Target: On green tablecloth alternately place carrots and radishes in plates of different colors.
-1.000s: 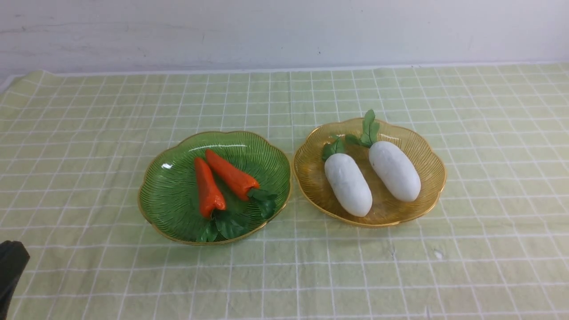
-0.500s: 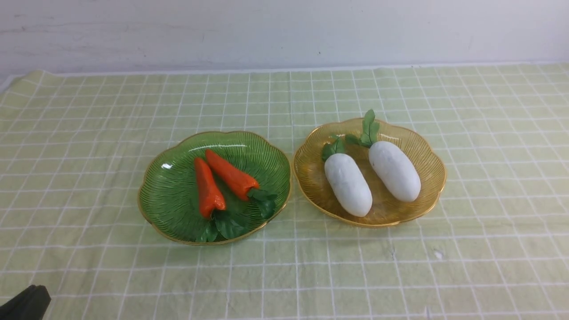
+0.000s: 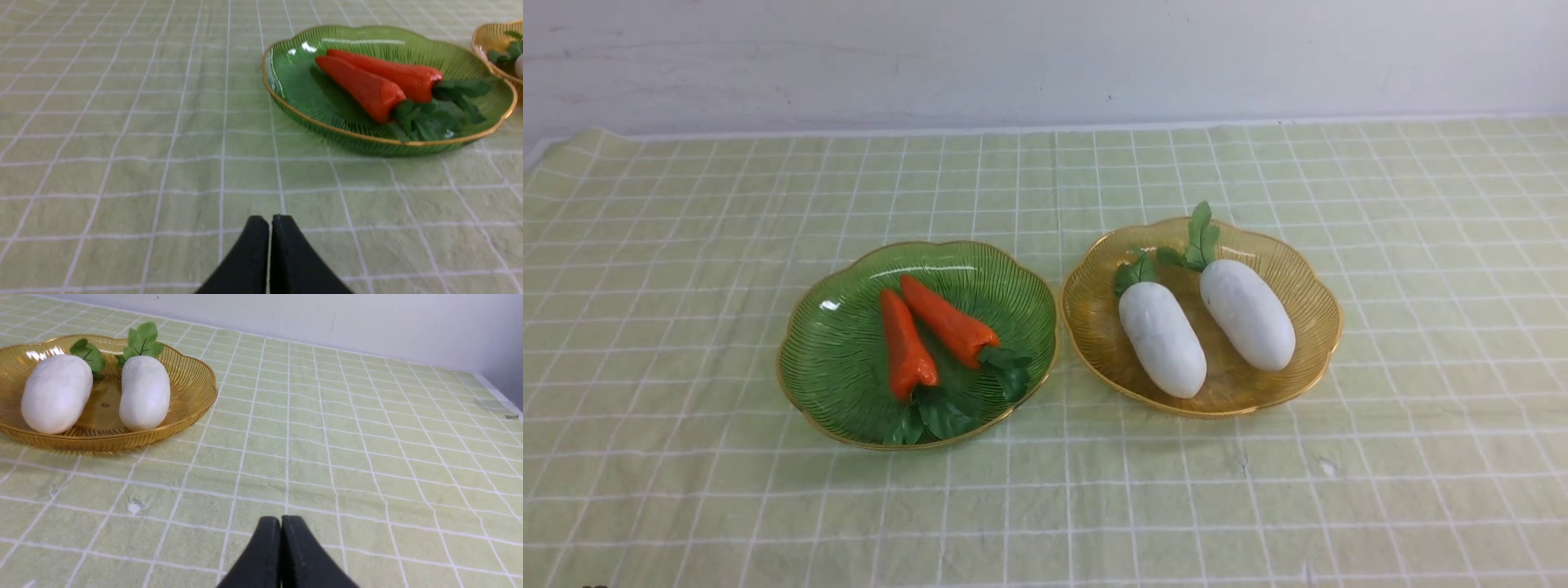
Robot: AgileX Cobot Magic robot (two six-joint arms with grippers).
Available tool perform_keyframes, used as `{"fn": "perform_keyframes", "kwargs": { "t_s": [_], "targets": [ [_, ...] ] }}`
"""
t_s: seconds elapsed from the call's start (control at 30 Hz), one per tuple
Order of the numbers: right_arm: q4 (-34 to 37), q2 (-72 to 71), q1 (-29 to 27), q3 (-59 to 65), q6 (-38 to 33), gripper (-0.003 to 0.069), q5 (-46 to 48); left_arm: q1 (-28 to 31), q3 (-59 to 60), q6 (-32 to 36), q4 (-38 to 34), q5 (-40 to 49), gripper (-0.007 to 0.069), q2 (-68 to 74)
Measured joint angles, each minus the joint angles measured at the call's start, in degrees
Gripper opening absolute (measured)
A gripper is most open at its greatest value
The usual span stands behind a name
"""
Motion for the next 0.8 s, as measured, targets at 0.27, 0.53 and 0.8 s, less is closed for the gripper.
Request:
{"fn": "perform_keyframes", "kwargs": {
  "t_s": [0.27, 0.53, 0.8],
  "targets": [
    [0.0, 0.0, 0.0, 0.0, 0.0, -0.0013, 0.1, -4.8, 0.0, 0.0, 1.9, 0.3, -0.0008, 0.0],
    [0.0, 0.0, 0.0, -0.1, 0.0, -0.0013, 0.2, -4.8, 0.0, 0.0, 2.1, 0.4, -0.0008, 0.0],
    [0.0, 0.0, 0.0, -0.1, 0.0, -0.0013, 0.2, -3.1, 0.0, 0.0, 2.1, 0.4, -0.0008, 0.0]
  ]
}}
